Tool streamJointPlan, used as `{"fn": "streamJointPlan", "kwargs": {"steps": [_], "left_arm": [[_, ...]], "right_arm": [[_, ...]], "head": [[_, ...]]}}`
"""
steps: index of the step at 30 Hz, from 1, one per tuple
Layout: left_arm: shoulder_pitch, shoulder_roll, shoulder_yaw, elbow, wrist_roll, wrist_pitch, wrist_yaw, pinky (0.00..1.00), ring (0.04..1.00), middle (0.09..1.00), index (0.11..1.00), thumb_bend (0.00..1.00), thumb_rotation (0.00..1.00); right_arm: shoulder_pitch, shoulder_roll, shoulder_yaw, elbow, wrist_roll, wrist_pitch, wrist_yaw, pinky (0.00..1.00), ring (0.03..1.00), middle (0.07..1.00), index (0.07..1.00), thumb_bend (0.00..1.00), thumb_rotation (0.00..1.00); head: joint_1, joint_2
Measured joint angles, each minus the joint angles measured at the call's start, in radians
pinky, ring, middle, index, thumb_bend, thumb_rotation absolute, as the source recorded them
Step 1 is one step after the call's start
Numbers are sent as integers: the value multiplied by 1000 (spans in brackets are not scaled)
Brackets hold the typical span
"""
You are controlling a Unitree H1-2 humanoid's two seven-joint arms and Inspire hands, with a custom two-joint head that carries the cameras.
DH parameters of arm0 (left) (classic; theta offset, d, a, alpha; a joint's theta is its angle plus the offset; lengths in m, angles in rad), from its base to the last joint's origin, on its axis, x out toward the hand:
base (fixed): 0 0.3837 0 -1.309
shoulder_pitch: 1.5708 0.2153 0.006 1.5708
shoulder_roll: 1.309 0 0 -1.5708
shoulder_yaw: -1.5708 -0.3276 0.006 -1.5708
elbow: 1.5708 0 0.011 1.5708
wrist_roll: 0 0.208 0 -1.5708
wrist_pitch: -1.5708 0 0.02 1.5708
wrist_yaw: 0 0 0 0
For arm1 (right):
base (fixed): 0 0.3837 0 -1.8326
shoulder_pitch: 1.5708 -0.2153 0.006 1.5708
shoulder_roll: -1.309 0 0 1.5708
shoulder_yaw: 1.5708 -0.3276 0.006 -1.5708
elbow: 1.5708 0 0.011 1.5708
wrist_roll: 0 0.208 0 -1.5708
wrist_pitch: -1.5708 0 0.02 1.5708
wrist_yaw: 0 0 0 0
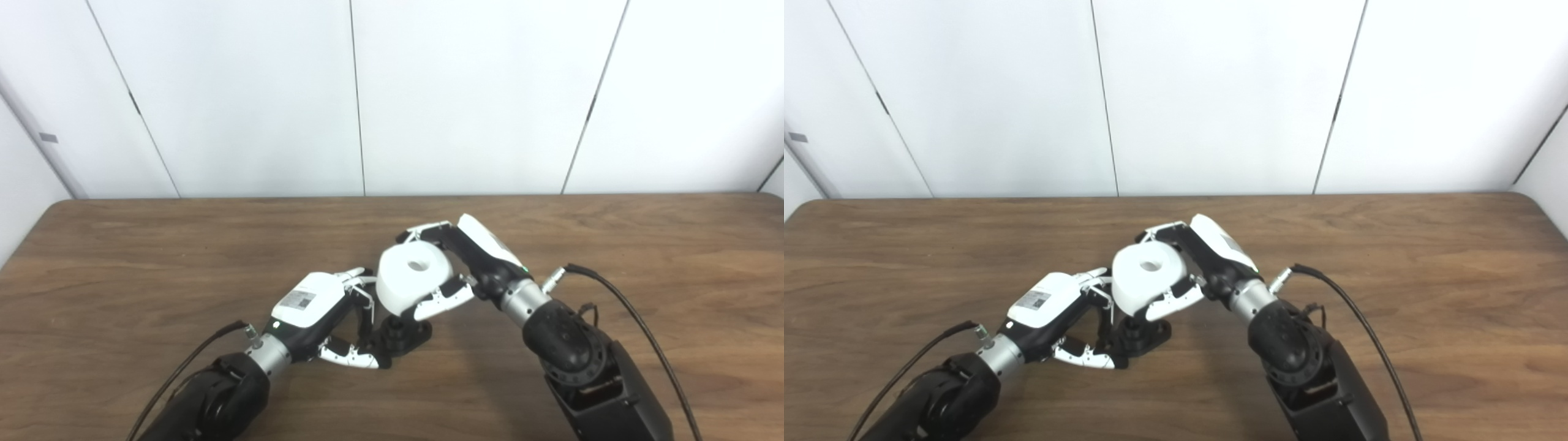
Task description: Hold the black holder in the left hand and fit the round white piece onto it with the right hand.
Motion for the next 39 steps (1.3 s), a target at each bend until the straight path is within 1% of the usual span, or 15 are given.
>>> {"fn": "streamJointPlan", "kwargs": {"steps": [3, 9, 18, 20, 24, 28, 39], "left_arm": [[0, 0, 0, 0, 0, 1, -1, 869, 933, 862, 485, 524, 58], [0, 0, 0, -2, 0, 2, -2, 871, 932, 859, 485, 524, 58], [0, 0, 4, -11, -5, 12, -22, 895, 938, 863, 486, 524, 58], [0, 0, 5, -17, -7, 24, -36, 889, 936, 862, 487, 524, 59], [0, 0, 7, -20, -7, 26, -39, 883, 930, 860, 488, 524, 58], [0, 0, 8, -20, -7, 26, -40, 889, 936, 863, 488, 524, 58], [1, 0, 8, -26, -7, 34, -45, 885, 935, 862, 488, 524, 57]], "right_arm": [[-5, 1, 5, 0, 0, -11, 0, 634, 757, 771, 483, 520, 126], [-6, 3, 6, 0, -1, -11, 6, 615, 748, 766, 483, 520, 126], [-9, -3, 15, 0, -13, -11, 29, 659, 781, 765, 482, 520, 125], [-9, -11, 16, 0, -16, -12, 31, 669, 789, 769, 482, 520, 126], [-8, -31, 16, -1, -21, -11, 33, 693, 802, 776, 482, 521, 126], [-8, -36, 15, -1, -19, -11, 34, 708, 809, 780, 482, 521, 126], [-6, -54, 14, -17, -16, -11, 51, 688, 803, 781, 483, 520, 126]], "head": [[2, 5], [2, 9], [0, 14], [-3, 15], [-5, 15], [-6, 15], [-5, 20]]}}
